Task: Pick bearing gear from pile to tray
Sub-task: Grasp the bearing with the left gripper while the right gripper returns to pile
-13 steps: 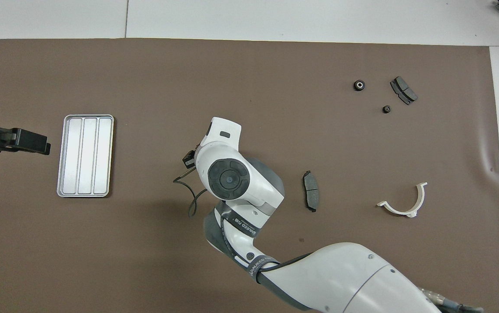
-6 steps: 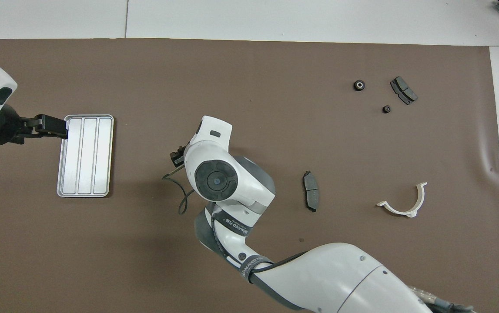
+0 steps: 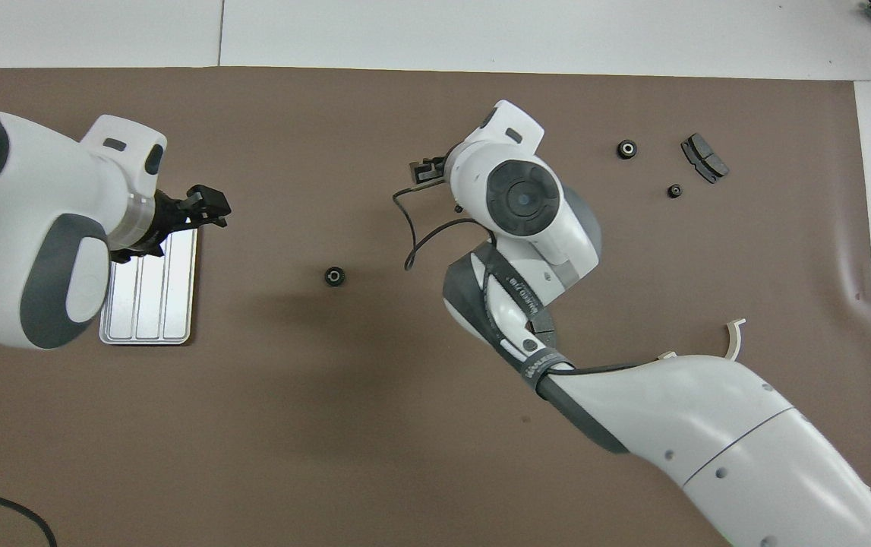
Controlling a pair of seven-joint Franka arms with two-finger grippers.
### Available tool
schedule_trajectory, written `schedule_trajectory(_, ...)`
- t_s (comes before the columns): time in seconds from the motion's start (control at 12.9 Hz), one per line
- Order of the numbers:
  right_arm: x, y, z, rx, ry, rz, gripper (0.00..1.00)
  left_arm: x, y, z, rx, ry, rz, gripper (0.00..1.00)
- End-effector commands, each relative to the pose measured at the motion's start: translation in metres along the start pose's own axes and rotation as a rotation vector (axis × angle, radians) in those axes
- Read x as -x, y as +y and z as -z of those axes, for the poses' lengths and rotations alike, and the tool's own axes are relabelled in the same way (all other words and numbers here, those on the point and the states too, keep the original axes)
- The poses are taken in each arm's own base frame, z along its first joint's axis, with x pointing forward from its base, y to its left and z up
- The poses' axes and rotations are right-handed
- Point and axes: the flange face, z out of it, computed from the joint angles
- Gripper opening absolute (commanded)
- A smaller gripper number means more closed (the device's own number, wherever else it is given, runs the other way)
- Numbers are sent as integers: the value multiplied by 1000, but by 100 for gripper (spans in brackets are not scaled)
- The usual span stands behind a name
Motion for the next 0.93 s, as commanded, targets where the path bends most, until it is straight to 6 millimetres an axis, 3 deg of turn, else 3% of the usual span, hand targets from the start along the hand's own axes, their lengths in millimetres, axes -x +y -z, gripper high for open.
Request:
schedule_trajectory(0.0, -22, 107, -1, 69, 6, -40, 89, 28, 20, -15, 0, 28, 70, 100)
schedule_trajectory(0.16, -25, 177, -5, 108, 2, -76, 89, 53, 61, -51, -40, 38, 102, 100)
schedule_trajectory(0.23, -23, 202, -8, 122, -2, -101, 88, 62, 78, -72, -58, 69, 133, 100)
schedule_trajectory(0.39, -15, 222, -16, 137, -30, -123, 76, 77, 103, -111, -76, 61, 140, 100)
schedule_trajectory(0.47, -7, 234, -24, 144, -48, -134, 71, 77, 115, -122, -68, 69, 167, 100)
schedule_trajectory(0.62, 0, 256, -29, 155, -64, -140, 68, 80, 116, -133, -69, 68, 169, 100)
schedule_trajectory(0.7, 5, 260, -38, 153, -72, -144, 66, 83, 116, -138, -73, 64, 182, 94)
schedule_trajectory(0.78, 9, 260, -48, 150, -78, -145, 66, 87, 118, -141, -63, 67, 192, 75)
schedule_trajectory(0.85, 13, 261, -53, 153, -85, -138, 66, 92, 119, -144, -69, 63, 192, 66)
